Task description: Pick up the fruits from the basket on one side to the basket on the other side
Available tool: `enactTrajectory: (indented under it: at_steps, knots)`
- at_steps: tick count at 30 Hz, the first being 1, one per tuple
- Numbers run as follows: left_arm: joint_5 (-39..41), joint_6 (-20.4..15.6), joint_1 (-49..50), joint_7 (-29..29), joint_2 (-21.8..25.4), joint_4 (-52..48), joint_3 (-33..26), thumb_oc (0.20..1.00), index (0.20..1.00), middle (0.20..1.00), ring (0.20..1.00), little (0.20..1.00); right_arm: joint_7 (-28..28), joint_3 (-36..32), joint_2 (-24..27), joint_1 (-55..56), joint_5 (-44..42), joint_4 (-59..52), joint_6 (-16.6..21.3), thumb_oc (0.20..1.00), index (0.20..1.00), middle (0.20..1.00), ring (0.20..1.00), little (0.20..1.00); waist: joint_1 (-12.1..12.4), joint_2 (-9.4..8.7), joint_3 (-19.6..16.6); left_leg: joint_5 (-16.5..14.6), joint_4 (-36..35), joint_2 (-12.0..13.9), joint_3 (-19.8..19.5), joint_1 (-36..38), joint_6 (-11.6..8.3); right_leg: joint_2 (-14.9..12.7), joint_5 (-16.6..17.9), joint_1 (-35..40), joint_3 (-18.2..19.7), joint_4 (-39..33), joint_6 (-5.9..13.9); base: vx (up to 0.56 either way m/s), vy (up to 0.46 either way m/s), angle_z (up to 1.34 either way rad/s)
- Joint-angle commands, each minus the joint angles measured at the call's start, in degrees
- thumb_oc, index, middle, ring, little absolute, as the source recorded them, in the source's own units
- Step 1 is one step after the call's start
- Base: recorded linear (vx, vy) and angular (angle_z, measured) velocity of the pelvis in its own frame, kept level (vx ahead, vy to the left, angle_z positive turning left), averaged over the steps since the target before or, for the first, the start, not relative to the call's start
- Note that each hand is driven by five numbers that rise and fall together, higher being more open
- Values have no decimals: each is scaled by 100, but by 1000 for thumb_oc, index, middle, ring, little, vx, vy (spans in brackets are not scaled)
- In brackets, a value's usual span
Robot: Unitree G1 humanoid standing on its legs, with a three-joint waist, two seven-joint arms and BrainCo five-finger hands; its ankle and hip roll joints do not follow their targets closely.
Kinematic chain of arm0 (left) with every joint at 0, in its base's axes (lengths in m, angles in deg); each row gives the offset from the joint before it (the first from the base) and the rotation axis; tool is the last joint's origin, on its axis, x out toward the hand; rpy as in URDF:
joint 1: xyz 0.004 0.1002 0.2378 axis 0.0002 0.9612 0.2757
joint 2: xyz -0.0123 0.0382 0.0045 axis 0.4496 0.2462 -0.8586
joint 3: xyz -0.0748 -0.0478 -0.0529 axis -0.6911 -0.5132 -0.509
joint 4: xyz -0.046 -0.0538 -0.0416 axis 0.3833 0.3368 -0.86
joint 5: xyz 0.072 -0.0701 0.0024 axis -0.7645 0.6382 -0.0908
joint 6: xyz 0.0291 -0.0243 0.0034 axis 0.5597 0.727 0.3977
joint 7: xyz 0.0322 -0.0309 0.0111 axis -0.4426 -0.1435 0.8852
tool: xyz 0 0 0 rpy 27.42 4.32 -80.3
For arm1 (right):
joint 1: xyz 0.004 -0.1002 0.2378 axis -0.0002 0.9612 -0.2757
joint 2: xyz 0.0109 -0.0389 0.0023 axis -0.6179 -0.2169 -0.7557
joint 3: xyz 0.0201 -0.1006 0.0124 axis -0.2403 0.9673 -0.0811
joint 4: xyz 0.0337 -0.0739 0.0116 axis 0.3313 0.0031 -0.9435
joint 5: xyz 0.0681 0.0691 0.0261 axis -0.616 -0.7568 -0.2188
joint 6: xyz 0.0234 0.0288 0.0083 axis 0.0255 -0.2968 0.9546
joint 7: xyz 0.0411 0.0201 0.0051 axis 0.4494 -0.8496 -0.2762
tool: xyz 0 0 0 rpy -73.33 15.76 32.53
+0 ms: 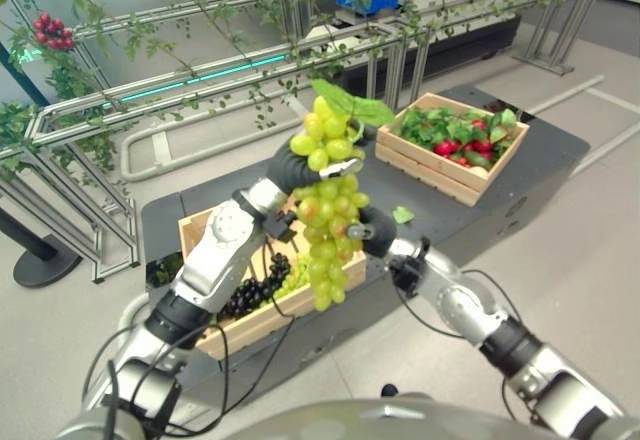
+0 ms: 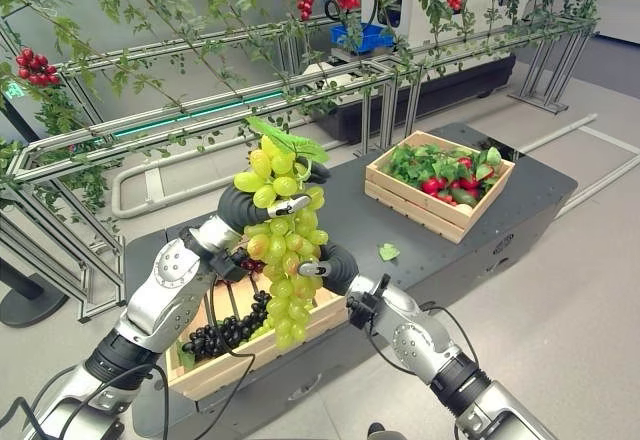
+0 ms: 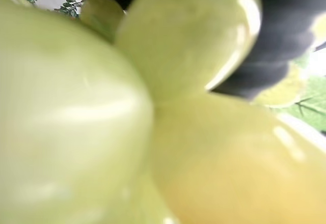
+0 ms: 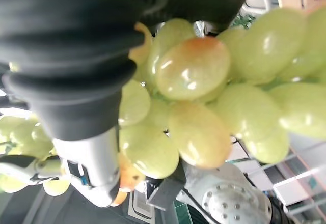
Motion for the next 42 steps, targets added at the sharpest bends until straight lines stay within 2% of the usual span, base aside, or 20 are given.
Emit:
enactTrajectory:
  at_steps: [1, 5, 6, 9, 30, 31, 36, 42]
  knots:
    - [-60, -440, -509, 198, -15, 180, -135, 200, 200, 200, 200, 200, -450, 275, -468, -211, -246, -416, 35, 1000, 1000, 1000, 1000, 1000, -128, -313, 100, -87, -153, -593, 84, 146, 439, 96, -410, 745, -107, -165, 256, 0, 0, 0]
    - [-94, -451, -475, 194, -13, 183, -141, 200, 200, 200, 200, 200, -476, 354, -430, -228, -271, -488, 19, 1000, 1000, 1000, 1000, 1000, -119, -310, 108, -81, -153, -590, 80, 137, 439, 88, -405, 736, -112, -161, 259, 0, 0, 0]
    - [-98, -454, -463, 194, -12, 176, -144, 200, 200, 200, 200, 200, -487, 383, -426, -246, -270, -534, 22, 893, 893, 893, 893, 893, -118, -311, 109, -81, -154, -590, 79, 135, 439, 85, -401, 734, -111, -163, 260, 0, 0, 0]
    - [-135, -456, -425, 216, -47, 177, -154, 200, 200, 200, 200, 200, -484, 469, -503, -258, -322, -612, 23, 200, 200, 200, 200, 200, -112, -304, 109, -79, -153, -588, 77, 131, 440, 85, -400, 728, -113, -161, 255, 0, 0, 0]
    - [-245, -501, -335, 381, -144, 217, -159, 203, 203, 203, 203, 203, -303, 741, -831, -327, -728, -677, 145, 200, 200, 200, 200, 200, -71, -324, 141, -66, -157, -604, 38, 97, 462, 79, -372, 703, -125, -160, 252, 0, 0, 0]
    - [-249, -495, -339, 394, -145, 229, -145, 1000, 1000, 1000, 1000, 1000, -291, 746, -826, -336, -735, -682, 157, 200, 200, 200, 200, 200, -71, -326, 142, -65, -158, -605, 35, 92, 463, 73, -368, 700, -127, -163, 253, 0, 0, 0]
    - [-235, -473, -342, 384, -116, 209, -133, 1000, 1000, 1000, 1000, 1000, -258, 739, -809, -367, -731, -686, 179, 200, 200, 200, 200, 200, -66, -333, 140, -62, -161, -610, 27, 96, 467, 62, -354, 700, -133, -154, 258, 0, 0, 0]
    - [-290, -383, -358, 218, 183, 152, -34, 1000, 1000, 1000, 1000, 1000, -249, 698, -733, -362, -751, -713, 164, 200, 200, 200, 200, 200, -71, -321, 127, -55, -172, -616, 23, 88, 466, 56, -337, 708, -123, -172, 271, 0, 0, 0]
